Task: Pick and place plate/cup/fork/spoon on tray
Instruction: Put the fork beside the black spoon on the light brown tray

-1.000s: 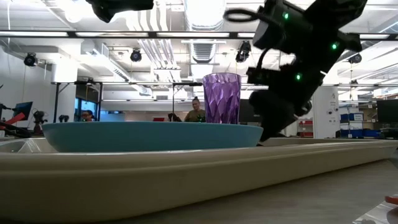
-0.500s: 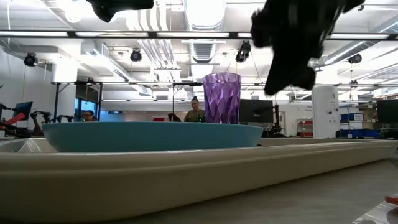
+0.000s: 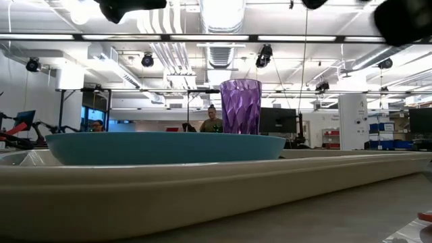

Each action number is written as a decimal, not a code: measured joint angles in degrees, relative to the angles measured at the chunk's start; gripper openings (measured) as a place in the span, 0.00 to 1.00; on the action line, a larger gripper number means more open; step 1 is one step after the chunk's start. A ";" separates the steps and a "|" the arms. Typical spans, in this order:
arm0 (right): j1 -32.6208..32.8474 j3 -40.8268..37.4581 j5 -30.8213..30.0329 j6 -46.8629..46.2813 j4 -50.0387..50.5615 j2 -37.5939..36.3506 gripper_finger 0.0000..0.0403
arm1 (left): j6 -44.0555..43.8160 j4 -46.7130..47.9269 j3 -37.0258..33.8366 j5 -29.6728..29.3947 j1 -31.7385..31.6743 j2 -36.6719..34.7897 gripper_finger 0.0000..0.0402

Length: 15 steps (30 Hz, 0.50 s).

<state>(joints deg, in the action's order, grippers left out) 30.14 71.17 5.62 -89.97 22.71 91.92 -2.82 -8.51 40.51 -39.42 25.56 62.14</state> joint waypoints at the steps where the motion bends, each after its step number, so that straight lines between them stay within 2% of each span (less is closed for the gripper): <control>1: 0.90 2.29 -0.18 -2.81 1.19 1.90 0.02 | 0.71 0.02 0.07 -0.02 -0.02 -0.14 0.19; 3: 2.44 6.68 -0.13 -7.51 5.17 5.69 0.02 | 2.15 -0.07 0.38 0.00 -0.01 -0.60 0.19; 8: 5.80 14.39 4.37 -14.66 16.07 12.82 0.02 | 3.29 -0.02 0.52 0.13 0.02 -2.84 0.19; 12: 9.07 14.33 4.61 -20.87 17.32 15.18 0.02 | 5.00 -0.02 0.48 0.13 0.02 -4.84 0.19; 15: 11.08 12.01 0.33 -27.11 17.67 14.93 0.02 | 5.55 0.04 0.45 0.21 0.04 -6.19 0.19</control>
<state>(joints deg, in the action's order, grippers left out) 41.21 83.17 5.95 -117.08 40.38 106.85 2.73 -8.47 40.96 -39.21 25.61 55.95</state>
